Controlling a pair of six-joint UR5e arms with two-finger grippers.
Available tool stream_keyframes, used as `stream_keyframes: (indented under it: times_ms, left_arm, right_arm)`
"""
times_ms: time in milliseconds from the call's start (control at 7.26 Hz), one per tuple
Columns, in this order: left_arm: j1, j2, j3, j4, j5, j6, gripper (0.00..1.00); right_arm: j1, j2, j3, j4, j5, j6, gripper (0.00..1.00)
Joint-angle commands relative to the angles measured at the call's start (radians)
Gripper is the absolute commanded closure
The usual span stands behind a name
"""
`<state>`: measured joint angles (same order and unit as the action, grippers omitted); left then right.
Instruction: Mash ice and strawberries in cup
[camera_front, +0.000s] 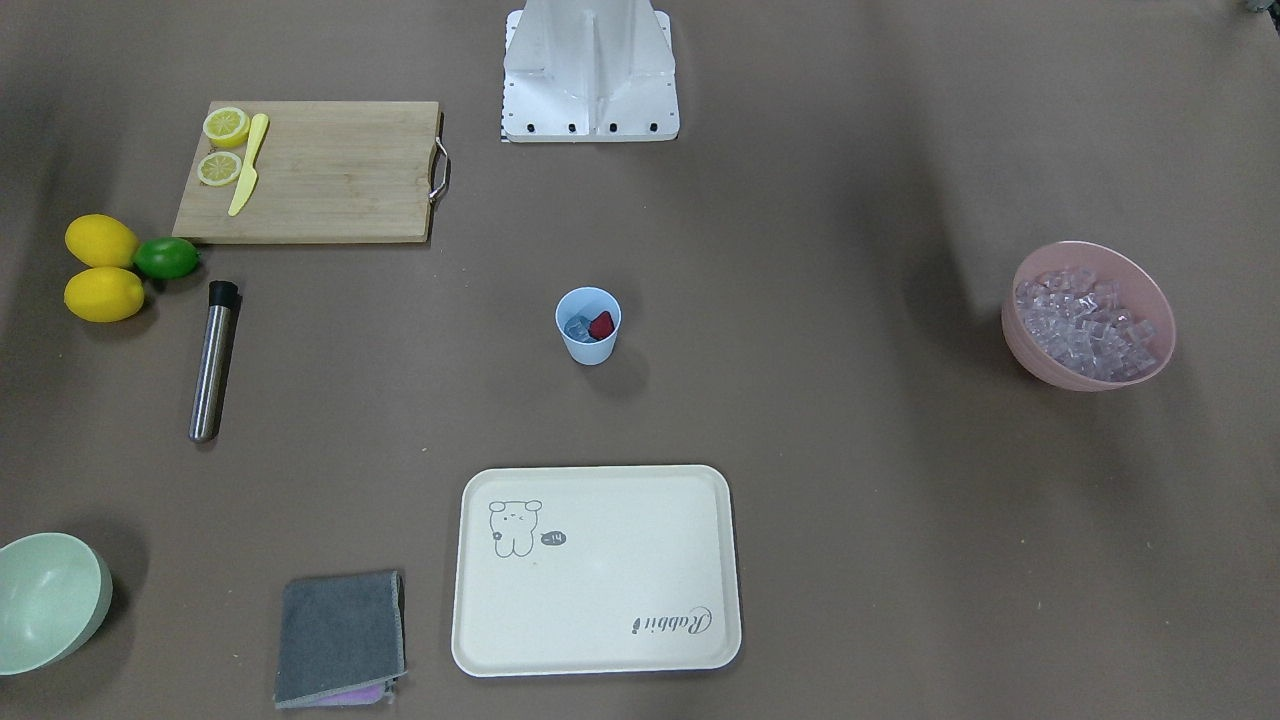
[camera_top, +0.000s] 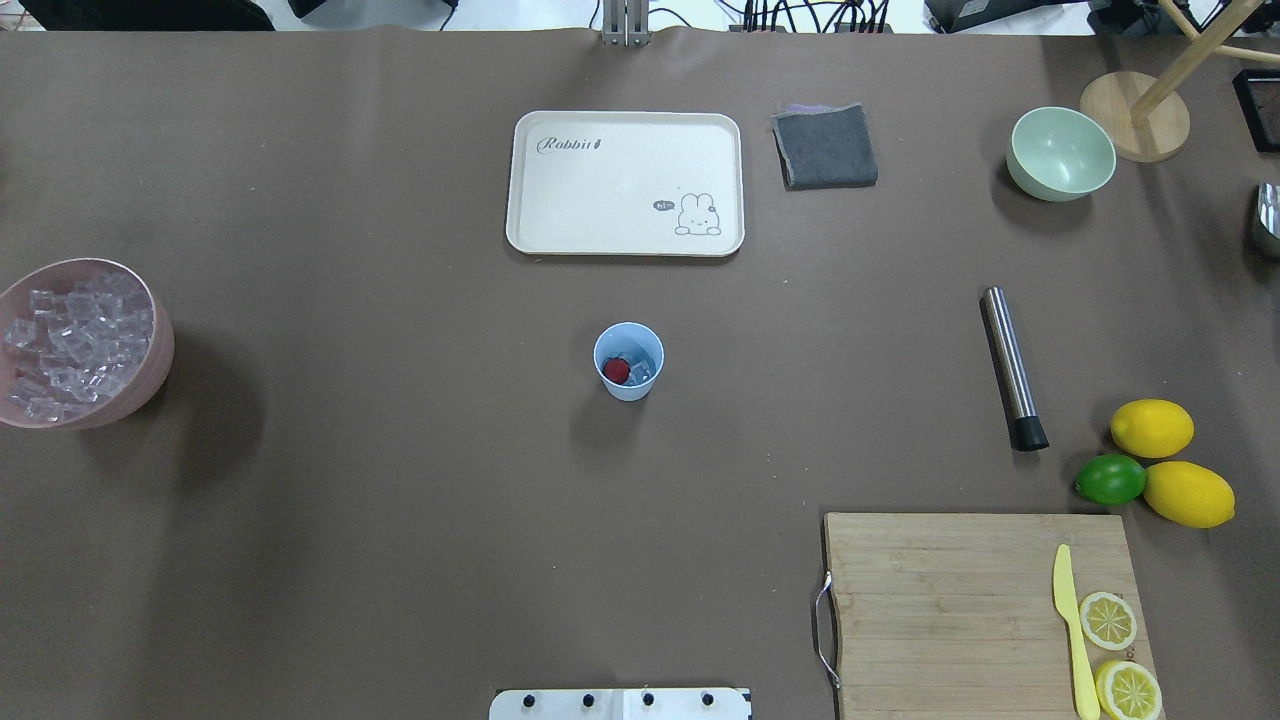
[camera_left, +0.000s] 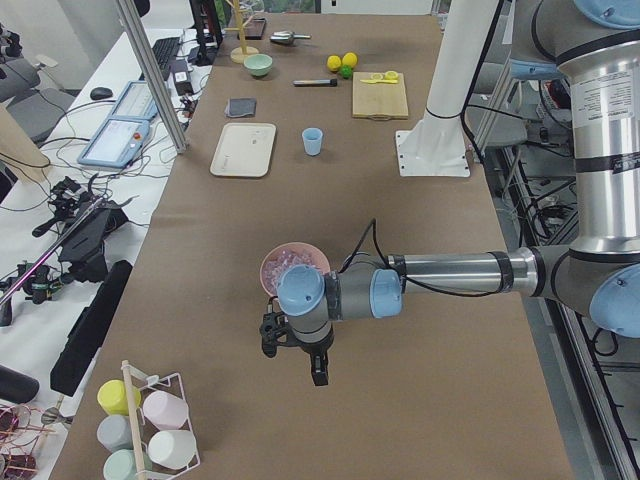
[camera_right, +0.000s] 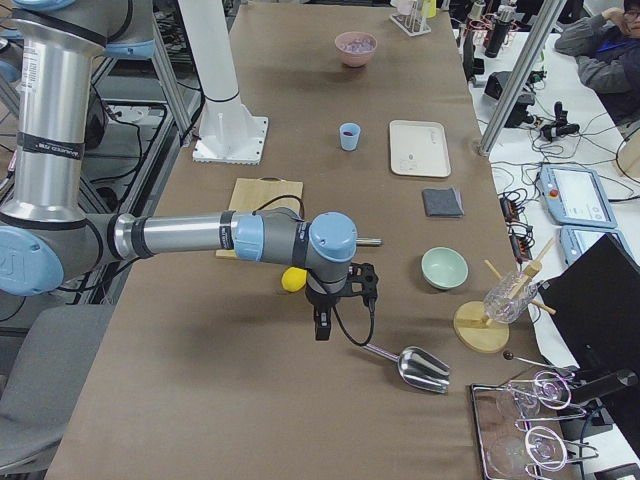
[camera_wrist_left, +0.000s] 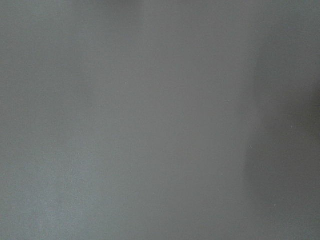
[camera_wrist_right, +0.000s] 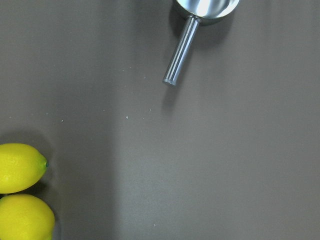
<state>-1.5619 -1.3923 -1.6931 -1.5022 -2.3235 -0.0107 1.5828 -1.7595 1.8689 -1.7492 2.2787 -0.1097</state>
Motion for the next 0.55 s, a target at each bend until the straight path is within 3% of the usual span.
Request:
stream_keyframes:
  times_ms: [0, 413]
  left_arm:
    - [0.0, 0.003, 0.0, -0.001, 0.001, 0.0, 0.01]
    - [0.0, 0.016, 0.001, -0.036, -0.001, -0.002, 0.01]
  right_arm:
    - [0.012, -0.009, -0.011, 0.005, -0.019, 0.001, 0.0]
    - [0.035, -0.003, -0.007, 0.011, -0.057, -0.004, 0.0]
